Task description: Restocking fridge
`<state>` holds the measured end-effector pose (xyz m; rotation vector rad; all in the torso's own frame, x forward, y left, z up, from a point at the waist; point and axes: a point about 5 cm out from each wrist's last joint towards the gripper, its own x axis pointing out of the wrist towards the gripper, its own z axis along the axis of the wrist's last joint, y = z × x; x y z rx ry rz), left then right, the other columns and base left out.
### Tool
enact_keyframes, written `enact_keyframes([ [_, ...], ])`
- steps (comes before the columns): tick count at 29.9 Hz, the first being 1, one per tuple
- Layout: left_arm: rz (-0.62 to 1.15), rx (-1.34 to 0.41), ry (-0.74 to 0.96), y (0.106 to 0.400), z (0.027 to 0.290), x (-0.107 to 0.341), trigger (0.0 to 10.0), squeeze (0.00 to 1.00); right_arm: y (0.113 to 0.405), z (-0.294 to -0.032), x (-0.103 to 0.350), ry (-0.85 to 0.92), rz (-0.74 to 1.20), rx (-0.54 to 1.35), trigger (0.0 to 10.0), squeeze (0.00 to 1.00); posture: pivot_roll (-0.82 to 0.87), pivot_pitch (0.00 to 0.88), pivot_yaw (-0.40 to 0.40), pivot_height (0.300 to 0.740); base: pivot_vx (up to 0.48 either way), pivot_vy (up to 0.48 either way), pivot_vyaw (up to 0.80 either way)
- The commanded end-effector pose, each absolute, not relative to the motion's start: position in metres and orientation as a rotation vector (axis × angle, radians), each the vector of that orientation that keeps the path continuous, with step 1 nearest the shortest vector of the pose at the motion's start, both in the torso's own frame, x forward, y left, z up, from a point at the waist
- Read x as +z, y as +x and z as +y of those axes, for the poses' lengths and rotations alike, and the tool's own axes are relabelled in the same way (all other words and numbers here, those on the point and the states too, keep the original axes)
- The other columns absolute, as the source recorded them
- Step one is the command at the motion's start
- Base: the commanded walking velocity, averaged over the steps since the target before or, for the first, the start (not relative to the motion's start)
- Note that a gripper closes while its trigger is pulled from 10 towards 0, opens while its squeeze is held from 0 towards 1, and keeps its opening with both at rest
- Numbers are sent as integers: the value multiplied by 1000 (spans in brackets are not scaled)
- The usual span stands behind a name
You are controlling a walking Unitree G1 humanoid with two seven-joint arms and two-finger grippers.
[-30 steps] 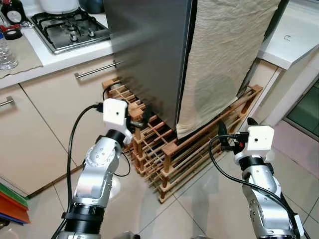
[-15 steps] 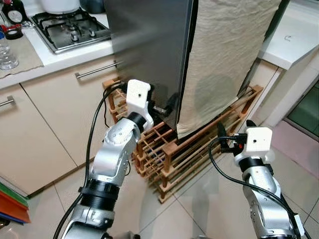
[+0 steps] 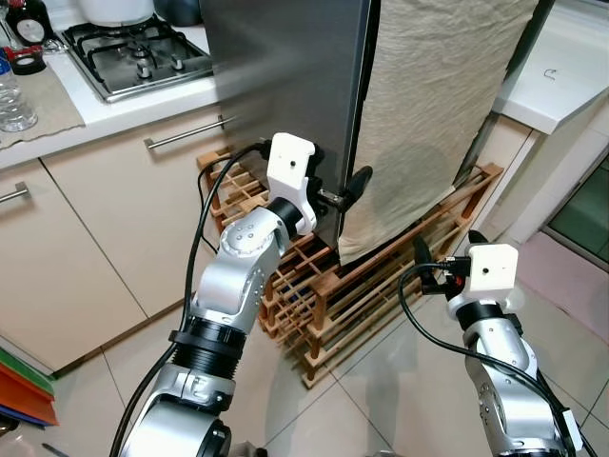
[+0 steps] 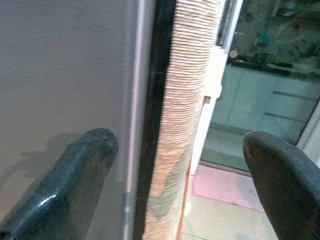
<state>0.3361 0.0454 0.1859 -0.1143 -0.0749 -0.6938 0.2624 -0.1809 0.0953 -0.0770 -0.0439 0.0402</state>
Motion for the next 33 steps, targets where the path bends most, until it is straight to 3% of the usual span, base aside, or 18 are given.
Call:
enact_keyframes([
  [1,-81,-730,-111,336,38,191,10000,0,263,-180,92,-79,-25,44,10000,0,-108,0,6,730,0,0,0],
  [33,-59,-797,-137,344,9,191,10000,0,262,-182,89,-88,-14,43,10000,0,-123,0,6,730,0,0,0],
])
